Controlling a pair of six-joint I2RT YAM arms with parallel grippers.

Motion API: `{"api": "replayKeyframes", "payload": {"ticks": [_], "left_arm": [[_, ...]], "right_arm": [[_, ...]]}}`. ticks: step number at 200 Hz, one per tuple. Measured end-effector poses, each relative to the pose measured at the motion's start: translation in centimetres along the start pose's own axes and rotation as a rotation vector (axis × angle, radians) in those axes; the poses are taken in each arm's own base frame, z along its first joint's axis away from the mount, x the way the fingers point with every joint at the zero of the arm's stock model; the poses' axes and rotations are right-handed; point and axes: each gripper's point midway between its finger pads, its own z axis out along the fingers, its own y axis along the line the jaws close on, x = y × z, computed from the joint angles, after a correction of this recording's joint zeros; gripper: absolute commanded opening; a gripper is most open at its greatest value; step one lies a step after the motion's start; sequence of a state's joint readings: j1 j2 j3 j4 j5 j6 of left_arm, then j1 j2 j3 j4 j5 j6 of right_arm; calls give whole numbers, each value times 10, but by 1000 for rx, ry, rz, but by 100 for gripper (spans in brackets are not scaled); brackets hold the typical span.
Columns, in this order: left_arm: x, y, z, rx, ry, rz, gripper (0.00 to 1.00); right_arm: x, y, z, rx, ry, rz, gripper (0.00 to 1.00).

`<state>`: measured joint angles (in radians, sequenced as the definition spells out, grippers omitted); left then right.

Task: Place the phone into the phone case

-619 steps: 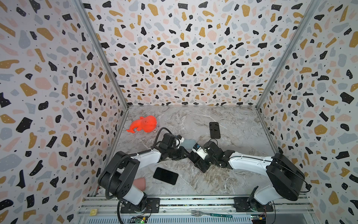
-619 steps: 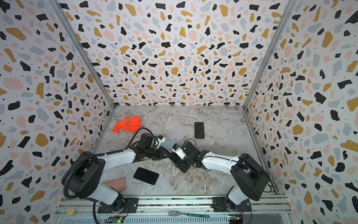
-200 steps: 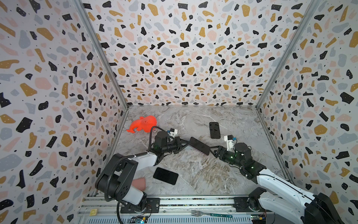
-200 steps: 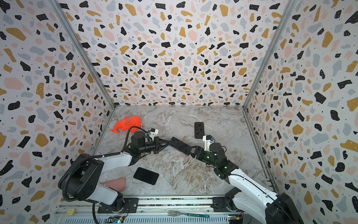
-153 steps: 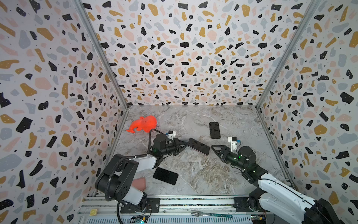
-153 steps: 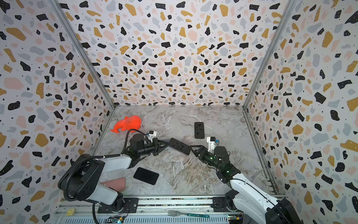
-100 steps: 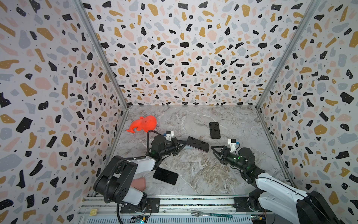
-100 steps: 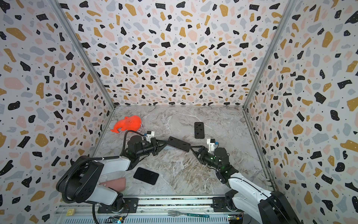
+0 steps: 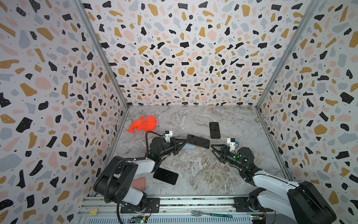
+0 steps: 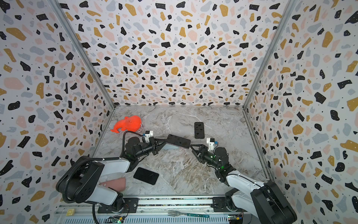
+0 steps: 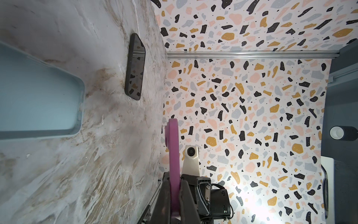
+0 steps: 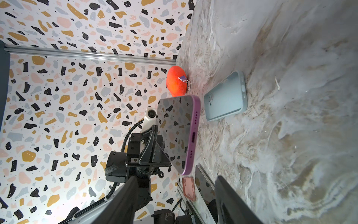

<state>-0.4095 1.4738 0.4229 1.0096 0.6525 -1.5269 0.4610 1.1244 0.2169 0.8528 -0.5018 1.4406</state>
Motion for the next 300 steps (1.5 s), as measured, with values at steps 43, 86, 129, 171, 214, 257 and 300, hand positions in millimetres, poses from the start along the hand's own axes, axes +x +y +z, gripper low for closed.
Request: {"api": "replayKeyframes", "payload": {"ticks": [43, 86, 129, 171, 214, 257, 300], "left_arm": [[1, -5, 0, 19, 2, 7, 0], [5, -6, 0, 30, 10, 9, 0], [6, -7, -1, 39, 10, 10, 0], [9, -7, -1, 39, 16, 3, 0], [9, -7, -1, 43, 16, 4, 0], [9, -8, -1, 43, 14, 5, 0], [10, -7, 0, 41, 16, 10, 0]], "right_arm": [[2, -6, 8, -11, 31, 40, 54], [1, -5, 14, -29, 43, 58, 43], [-3, -2, 20, -63, 41, 73, 37], [-11, 5, 21, -91, 24, 80, 32], [-18, 7, 20, -102, 6, 78, 26], [-19, 7, 19, -100, 2, 74, 16], [-22, 7, 18, -97, -7, 77, 9]]}}
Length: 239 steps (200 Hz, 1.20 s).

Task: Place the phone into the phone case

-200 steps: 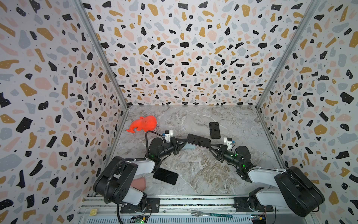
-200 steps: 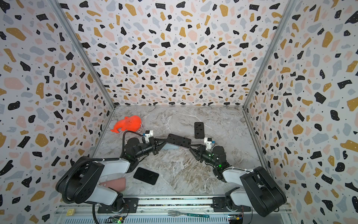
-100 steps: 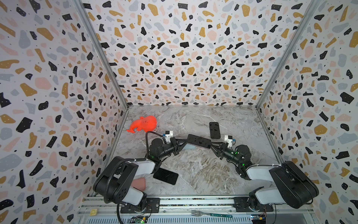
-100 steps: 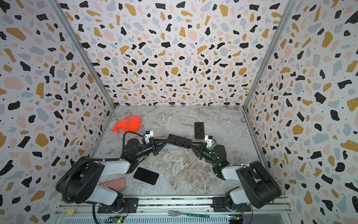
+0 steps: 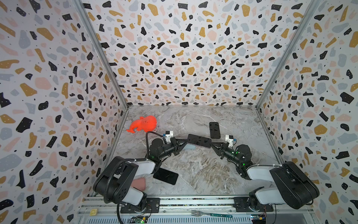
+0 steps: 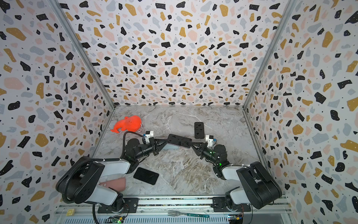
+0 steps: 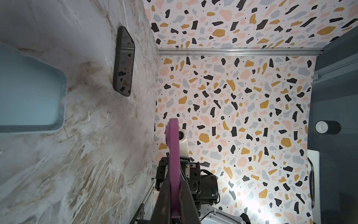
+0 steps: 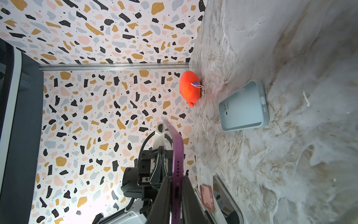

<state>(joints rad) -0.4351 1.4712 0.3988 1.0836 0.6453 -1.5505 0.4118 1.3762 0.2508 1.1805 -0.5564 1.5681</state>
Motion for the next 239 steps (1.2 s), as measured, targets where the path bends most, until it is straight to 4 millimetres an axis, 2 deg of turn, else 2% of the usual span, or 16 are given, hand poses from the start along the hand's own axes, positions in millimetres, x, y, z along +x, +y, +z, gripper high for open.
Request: {"api": "replayKeyframes", "payload": {"ticks": [15, 43, 58, 67, 94, 116, 152, 176, 203, 239], "left_arm": [[0, 1, 0, -5, 1, 7, 0], [1, 10, 0, -46, 6, 28, 53], [0, 21, 0, -105, 9, 51, 66], [-3, 27, 0, -147, 11, 69, 69], [-28, 35, 2, -296, -3, 179, 70], [-55, 43, -5, -442, -34, 280, 70], [-91, 85, -31, -759, -54, 371, 69], [-97, 116, -46, -930, -7, 388, 63], [-100, 143, -55, -1054, 53, 399, 50], [-98, 152, -61, -1127, 89, 433, 36]], "right_arm": [[-1, 2, -1, -4, -3, -5, 8], [-4, 2, -4, 9, -11, -16, 5], [-8, -3, -6, 28, -19, -26, 4], [-10, -7, -7, 44, -25, -26, 4], [-15, -16, -10, 74, -29, -26, 4], [-17, -23, -10, 91, -18, -26, 3], [-20, -26, -1, 109, 30, -52, 4], [-20, -28, 7, 122, 67, -79, 4], [-20, -30, 14, 136, 111, -105, 4], [-18, -33, 19, 141, 151, -130, 4]]}}
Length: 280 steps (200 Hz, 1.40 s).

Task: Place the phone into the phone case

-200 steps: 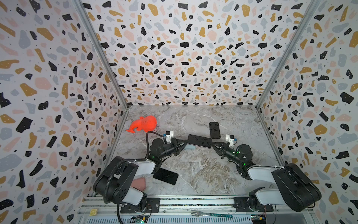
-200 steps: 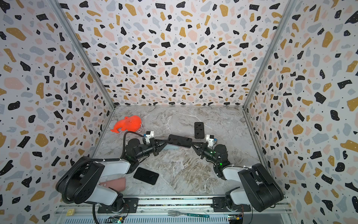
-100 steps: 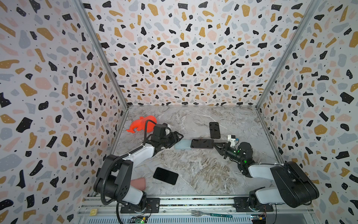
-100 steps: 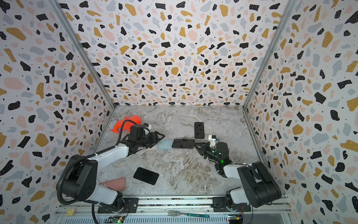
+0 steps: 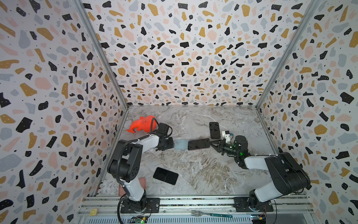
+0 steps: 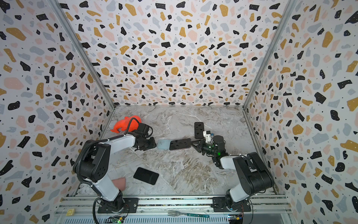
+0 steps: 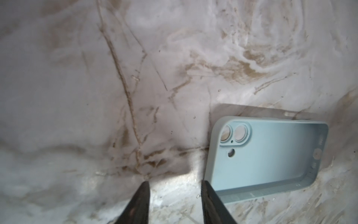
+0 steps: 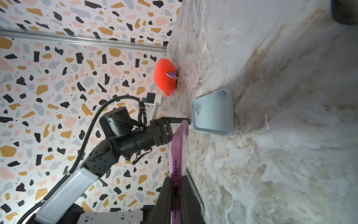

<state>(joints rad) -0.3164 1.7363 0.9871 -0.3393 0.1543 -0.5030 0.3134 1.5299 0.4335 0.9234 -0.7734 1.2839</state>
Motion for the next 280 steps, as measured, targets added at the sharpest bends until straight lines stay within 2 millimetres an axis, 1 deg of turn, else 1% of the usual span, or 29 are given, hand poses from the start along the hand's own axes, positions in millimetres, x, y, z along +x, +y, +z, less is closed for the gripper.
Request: {"api": "replayKeyframes", "payload": {"ticks": [24, 62, 107, 140, 159, 181, 209, 240, 280], "left_arm": [[-1, -8, 3, -4, 3, 37, 32], [2, -17, 8, -4, 10, 72, 31], [0, -18, 5, -10, -3, 90, 31], [-4, -25, 0, 12, -23, 97, 31], [-3, -32, 1, 28, -25, 109, 25], [-5, -40, 8, 36, -20, 127, 14], [-2, -40, 18, 26, 1, 132, 0], [-3, -39, 18, 17, -3, 134, 0], [-2, -39, 15, -2, -15, 142, 0]], "right_arm": [[2, -2, 2, 6, 18, -9, 4], [3, -4, 3, 14, 35, -19, 4], [3, -7, 3, 34, 43, -24, 4], [4, -10, 2, 48, 47, -25, 4], [4, -11, 2, 53, 50, -26, 4], [3, -9, 3, 54, 51, -29, 4], [3, -4, 1, 50, 49, -44, 4], [3, 0, -1, 44, 47, -61, 4], [5, 1, -3, 53, 51, -57, 4]]}}
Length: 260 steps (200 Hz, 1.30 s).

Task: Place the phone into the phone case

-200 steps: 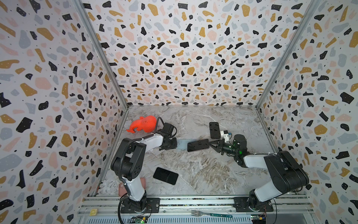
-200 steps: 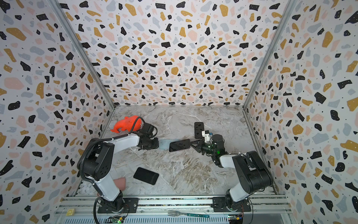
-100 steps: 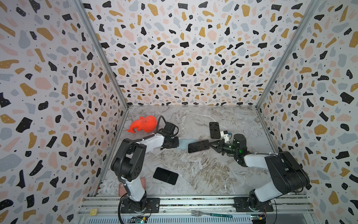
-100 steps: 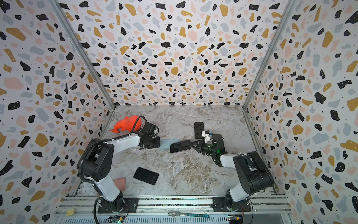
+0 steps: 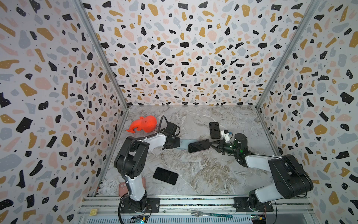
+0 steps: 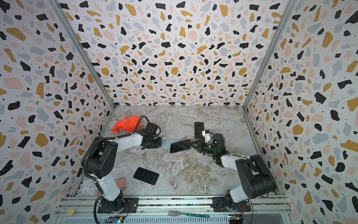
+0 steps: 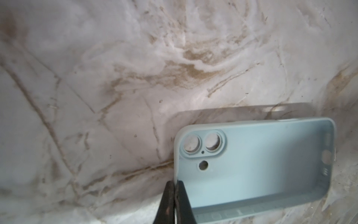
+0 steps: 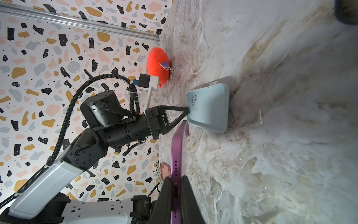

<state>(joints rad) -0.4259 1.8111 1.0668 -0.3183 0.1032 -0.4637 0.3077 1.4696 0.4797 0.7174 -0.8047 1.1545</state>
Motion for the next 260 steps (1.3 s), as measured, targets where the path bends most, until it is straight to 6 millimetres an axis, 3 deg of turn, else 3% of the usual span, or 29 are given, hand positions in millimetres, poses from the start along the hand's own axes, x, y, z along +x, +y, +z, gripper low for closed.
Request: {"api": "replayKeyframes", "payload": {"ticks": [36, 75, 110, 149, 177, 222, 260], "left_arm": [[8, -7, -8, -21, -15, 17, 0], [35, -21, -16, -12, -8, 19, 0], [57, -28, -24, 4, -5, -8, 0], [63, -30, -26, 35, -25, -60, 0], [66, -33, -24, 58, -17, -75, 17], [59, -36, -28, 89, -34, -85, 27], [46, -35, -36, 144, -70, -115, 35]], "right_arm": [[1, 13, -6, -15, -6, -24, 4], [5, 24, -12, -34, -1, -46, 4], [14, 10, -14, 7, 19, -27, 4], [25, -3, -12, 34, 45, 2, 3], [30, -9, -8, 45, 64, 18, 3], [34, -21, -1, 72, 89, 49, 3], [33, -19, 8, 72, 97, 43, 3]]}}
